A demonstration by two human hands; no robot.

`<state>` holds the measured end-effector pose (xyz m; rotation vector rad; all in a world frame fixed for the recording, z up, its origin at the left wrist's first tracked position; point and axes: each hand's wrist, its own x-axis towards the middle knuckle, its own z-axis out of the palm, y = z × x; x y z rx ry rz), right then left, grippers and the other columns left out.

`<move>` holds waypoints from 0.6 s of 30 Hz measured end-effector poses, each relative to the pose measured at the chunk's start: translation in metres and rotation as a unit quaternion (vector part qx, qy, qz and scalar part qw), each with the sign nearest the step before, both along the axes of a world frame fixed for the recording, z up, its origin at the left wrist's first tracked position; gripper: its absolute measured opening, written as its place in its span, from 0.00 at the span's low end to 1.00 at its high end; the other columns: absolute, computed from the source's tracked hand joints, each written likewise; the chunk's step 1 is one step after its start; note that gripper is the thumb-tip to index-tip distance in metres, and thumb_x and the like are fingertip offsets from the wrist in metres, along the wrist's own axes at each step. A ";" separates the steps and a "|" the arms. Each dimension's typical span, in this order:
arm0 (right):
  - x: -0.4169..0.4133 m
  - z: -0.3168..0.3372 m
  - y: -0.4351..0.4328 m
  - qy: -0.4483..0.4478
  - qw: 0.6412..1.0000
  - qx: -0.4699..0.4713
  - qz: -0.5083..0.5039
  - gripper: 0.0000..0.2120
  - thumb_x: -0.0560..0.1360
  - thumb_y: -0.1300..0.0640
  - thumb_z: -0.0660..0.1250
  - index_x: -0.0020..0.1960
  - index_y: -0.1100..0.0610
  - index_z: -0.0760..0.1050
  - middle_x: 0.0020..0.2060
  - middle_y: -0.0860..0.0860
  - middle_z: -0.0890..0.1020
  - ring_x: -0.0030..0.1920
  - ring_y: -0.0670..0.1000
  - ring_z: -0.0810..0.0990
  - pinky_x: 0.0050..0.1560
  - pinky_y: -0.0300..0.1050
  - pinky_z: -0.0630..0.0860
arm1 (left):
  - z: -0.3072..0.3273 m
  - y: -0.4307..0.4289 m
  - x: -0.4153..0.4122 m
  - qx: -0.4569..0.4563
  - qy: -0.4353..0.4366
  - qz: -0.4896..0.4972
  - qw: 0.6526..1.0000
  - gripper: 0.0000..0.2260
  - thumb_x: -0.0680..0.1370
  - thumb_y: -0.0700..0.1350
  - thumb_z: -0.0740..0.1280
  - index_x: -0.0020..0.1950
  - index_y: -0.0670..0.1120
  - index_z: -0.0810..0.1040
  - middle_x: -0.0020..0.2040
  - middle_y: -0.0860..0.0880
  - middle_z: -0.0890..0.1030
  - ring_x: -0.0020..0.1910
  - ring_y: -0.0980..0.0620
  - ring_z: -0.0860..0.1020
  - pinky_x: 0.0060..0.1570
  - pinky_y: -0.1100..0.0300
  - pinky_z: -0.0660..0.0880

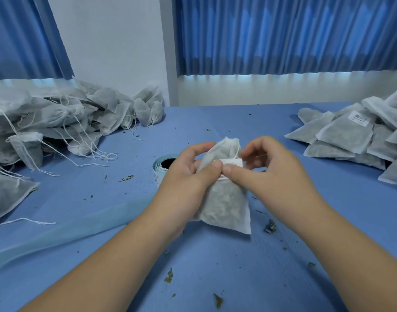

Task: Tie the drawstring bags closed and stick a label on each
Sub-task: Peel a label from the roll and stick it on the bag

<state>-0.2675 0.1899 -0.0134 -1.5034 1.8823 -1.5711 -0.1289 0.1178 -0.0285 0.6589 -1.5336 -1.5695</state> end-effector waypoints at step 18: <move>-0.016 0.001 0.001 -0.367 0.911 0.070 0.174 0.20 0.68 0.51 0.72 0.51 0.67 0.81 0.46 0.63 0.84 0.43 0.58 0.84 0.40 0.47 0.82 | -0.003 0.001 -0.001 0.070 -0.075 -0.115 0.988 0.20 0.71 0.51 0.75 0.56 0.40 0.82 0.52 0.42 0.85 0.52 0.46 0.84 0.51 0.56 0.78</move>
